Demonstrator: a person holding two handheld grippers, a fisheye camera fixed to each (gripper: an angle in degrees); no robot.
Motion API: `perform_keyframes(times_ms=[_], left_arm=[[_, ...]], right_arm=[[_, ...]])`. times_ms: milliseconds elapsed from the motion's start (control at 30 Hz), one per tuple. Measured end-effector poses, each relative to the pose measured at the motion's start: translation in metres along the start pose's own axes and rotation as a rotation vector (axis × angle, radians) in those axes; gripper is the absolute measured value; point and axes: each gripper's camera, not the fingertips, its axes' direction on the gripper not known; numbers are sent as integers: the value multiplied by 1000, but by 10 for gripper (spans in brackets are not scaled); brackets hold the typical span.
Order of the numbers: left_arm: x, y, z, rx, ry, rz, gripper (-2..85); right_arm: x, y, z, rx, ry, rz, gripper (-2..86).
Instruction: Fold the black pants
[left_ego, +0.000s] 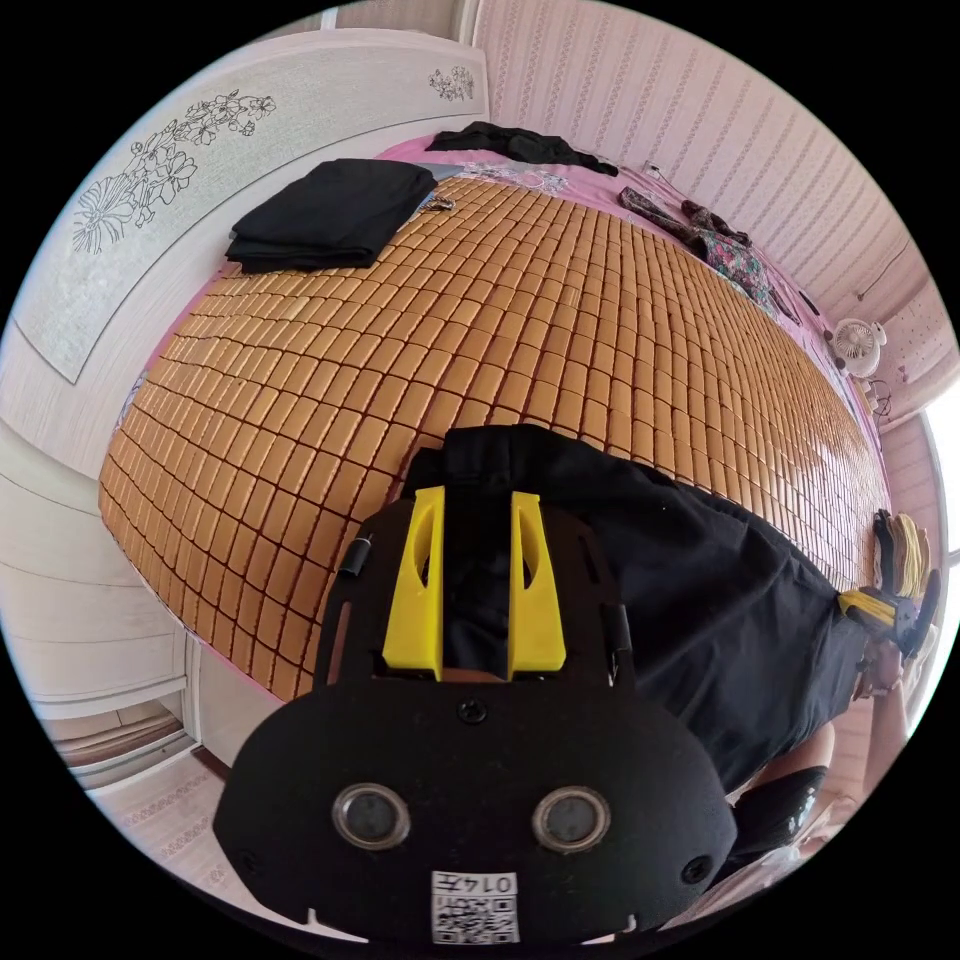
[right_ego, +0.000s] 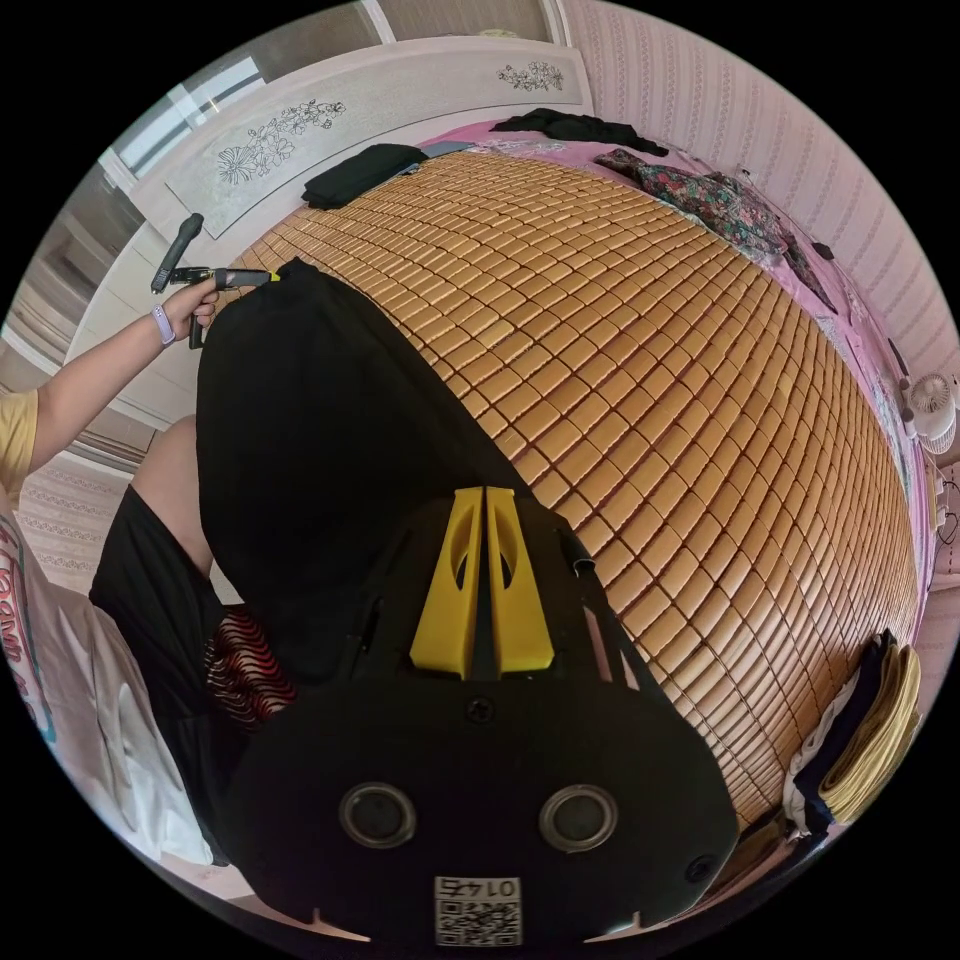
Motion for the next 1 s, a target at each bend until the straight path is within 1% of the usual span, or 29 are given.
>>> perform_keyframes(times_ms=[133, 233, 300, 367, 400, 433, 467, 533, 567, 633, 700, 733, 767, 800, 833, 867, 900, 933, 1000], left_arm=[[-1, 4, -19, 67, 34, 27, 51], [-7, 8, -45, 190, 79, 17, 28], [-15, 10, -58, 280, 123, -29, 19], [-21, 8, -51, 275, 120, -81, 20], [-23, 6, -38, 233, 105, -100, 20], [-22, 4, -29, 198, 86, -95, 20], [-21, 3, -11, 121, 30, -68, 21], [-25, 8, -2, 148, 20, -69, 22], [-34, 8, -2, 139, 65, -136, 22], [-51, 8, -6, 147, 165, -232, 33], [-77, 16, -19, 206, 287, -304, 46], [-83, 20, -23, 221, 302, -323, 50], [-93, 30, -34, 272, 328, -345, 56], [-102, 44, -48, 343, 316, -377, 63], [-106, 52, -55, 378, 310, -380, 67], [-111, 65, -68, 430, 311, -367, 73], [-113, 76, -79, 445, 321, -340, 63], [-112, 81, -84, 443, 328, -319, 58], [-93, 99, -99, 410, 368, -179, 37]], right_arm=[[0, -15, -16, 13, 30, -25, 2], [12, -24, -6, -3, 10, 22, 3], [20, -30, 10, -26, -16, 69, 3], [24, -36, 27, -65, -25, 110, 4], [24, -40, 35, -77, -28, 127, 4], [25, -42, 34, -46, -31, 143, 4], [25, -44, 35, -47, -38, 151, 4], [24, -52, 34, -69, -46, 160, 4], [23, -54, 33, -75, -22, 161, 4], [18, -60, 19, -32, 164, 198, 4], [13, -60, 6, 26, 274, 216, 5], [10, -60, 0, 45, 268, 199, 5], [9, -61, -1, 45, 248, 187, 5], [7, -62, -1, 23, 195, 169, 6], [4, -64, 1, -14, 144, 155, 6], [3, -64, 3, -30, 126, 148, 6], [-1, -65, 5, -49, 113, 138, 7], [-6, -67, 8, -66, 114, 122, 7], [-14, -74, 14, -103, 106, 91, 8]])
